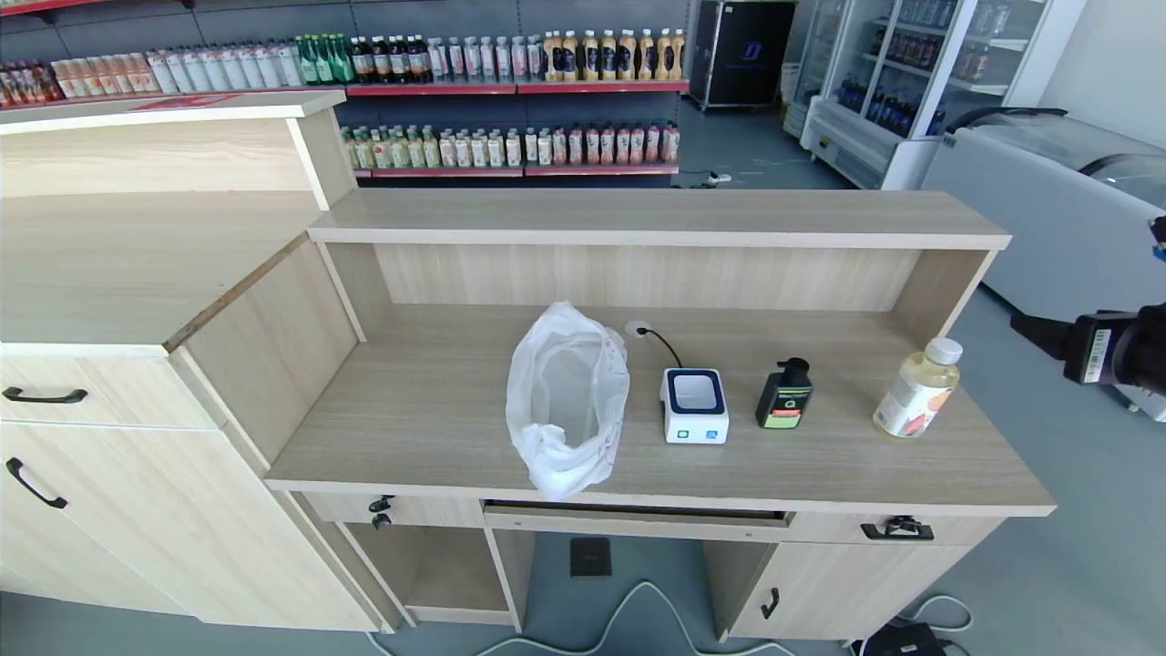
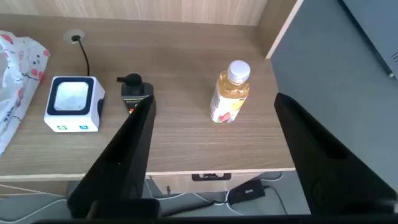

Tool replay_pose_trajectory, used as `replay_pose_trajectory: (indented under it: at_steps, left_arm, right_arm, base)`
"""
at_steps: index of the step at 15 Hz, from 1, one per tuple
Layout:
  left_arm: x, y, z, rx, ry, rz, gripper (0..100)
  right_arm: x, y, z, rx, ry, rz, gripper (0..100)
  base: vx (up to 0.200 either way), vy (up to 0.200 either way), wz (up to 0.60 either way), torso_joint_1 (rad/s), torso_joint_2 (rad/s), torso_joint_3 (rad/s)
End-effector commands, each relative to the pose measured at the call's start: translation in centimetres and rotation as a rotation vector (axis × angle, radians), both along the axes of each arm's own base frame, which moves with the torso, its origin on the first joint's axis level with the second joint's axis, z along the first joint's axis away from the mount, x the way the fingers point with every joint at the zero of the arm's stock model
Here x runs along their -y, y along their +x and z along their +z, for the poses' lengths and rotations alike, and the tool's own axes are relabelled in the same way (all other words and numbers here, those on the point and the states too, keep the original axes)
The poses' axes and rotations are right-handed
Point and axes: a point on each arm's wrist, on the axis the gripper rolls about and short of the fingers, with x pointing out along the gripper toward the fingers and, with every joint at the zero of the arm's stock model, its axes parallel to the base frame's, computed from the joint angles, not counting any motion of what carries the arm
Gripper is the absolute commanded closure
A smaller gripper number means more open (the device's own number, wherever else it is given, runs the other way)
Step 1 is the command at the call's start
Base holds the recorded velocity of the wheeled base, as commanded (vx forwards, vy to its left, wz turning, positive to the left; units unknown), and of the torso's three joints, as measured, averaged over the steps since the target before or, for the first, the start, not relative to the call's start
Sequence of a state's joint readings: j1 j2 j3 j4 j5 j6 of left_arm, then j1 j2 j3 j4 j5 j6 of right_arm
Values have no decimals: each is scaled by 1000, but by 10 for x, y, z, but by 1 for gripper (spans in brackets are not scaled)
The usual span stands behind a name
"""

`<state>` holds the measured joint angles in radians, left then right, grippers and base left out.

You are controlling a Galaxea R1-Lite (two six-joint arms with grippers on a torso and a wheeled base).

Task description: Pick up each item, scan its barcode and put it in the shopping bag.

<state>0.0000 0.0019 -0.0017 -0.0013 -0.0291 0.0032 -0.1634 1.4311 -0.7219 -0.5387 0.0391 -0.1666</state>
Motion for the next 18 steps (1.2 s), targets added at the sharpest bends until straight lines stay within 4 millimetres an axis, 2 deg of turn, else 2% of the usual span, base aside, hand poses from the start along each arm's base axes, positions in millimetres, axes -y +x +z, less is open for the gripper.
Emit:
replay_pose_trajectory:
  at_steps: [1,6,11,14,18]
  left_arm:
    - [0,0,0,0,0,0,0]
    - [0,0,0,0,0,0,0]
    - [0,0,0,0,0,0,0]
    - [0,0,0,0,0,0,0]
    - [0,0,0,0,0,0,0]
  right_arm:
    - [35,63,-67,-143,-87,54,0]
    - [53,113,-118,-216,-187,255,0]
    - [56,164,-145,-160,-263,537,0]
    - [56,184,-154,-156,-312,623,0]
    - [49,197,-168,-130,-342,722,0]
  base:
    - [0,0,0,0,0,0]
    - [0,0,0,0,0,0]
    - [0,0,0,0,0,0]
    - [0,0,0,0,0,0]
    - [0,0,0,0,0,0]
